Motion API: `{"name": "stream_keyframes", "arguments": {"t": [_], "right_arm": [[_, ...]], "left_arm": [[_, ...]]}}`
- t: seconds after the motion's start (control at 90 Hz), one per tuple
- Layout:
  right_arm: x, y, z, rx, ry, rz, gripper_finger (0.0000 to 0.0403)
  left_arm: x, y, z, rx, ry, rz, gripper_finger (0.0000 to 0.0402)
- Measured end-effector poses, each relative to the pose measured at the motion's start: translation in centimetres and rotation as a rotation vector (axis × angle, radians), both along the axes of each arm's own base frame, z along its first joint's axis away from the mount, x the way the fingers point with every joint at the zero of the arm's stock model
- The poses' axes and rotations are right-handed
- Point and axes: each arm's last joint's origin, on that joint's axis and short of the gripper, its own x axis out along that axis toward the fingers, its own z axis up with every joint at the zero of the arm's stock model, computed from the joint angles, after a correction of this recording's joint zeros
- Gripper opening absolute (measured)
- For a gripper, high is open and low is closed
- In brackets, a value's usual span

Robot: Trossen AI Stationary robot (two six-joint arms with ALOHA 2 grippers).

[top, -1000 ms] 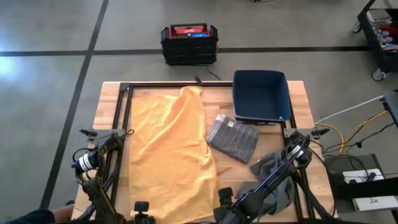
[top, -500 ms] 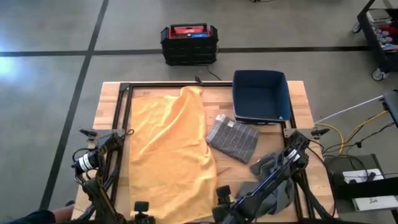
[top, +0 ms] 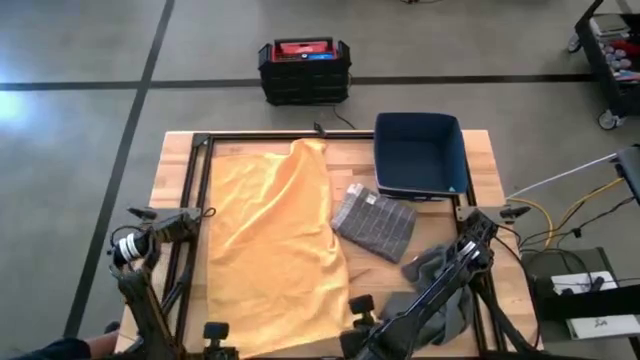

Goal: Fold towel
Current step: Fold the yellow kitchen towel

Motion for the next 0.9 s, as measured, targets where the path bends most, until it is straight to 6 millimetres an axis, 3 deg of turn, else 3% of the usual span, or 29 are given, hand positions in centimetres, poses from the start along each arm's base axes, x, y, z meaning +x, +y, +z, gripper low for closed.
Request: {"name": "stream_keyframes", "arguments": {"t": [0.2, 0.356, 0.611, 0.9], "right_arm": [[-0.6, 0.5, 4.5, 0.020, -0.040, -0.094, 0.0000], [-1.8, 1.8, 6.5, 0.078, -0.080, -0.121, 0.0000], [-4.3, 4.2, 6.7, 0.132, -0.092, -0.167, 0.0000], [-5.7, 6.4, 6.1, 0.217, -0.076, -0.154, 0.0000]], "left_arm": [[-1.1, 1.3, 3.6, -0.075, -0.084, -0.007, 0.0000], [-1.2, 1.0, 4.4, -0.141, -0.134, -0.005, 0.0000], [-0.4, -1.4, 3.4, -0.278, -0.185, -0.002, 0.0000], [0.4, -4.4, 2.8, -0.484, -0.236, 0.007, 0.0000]]}}
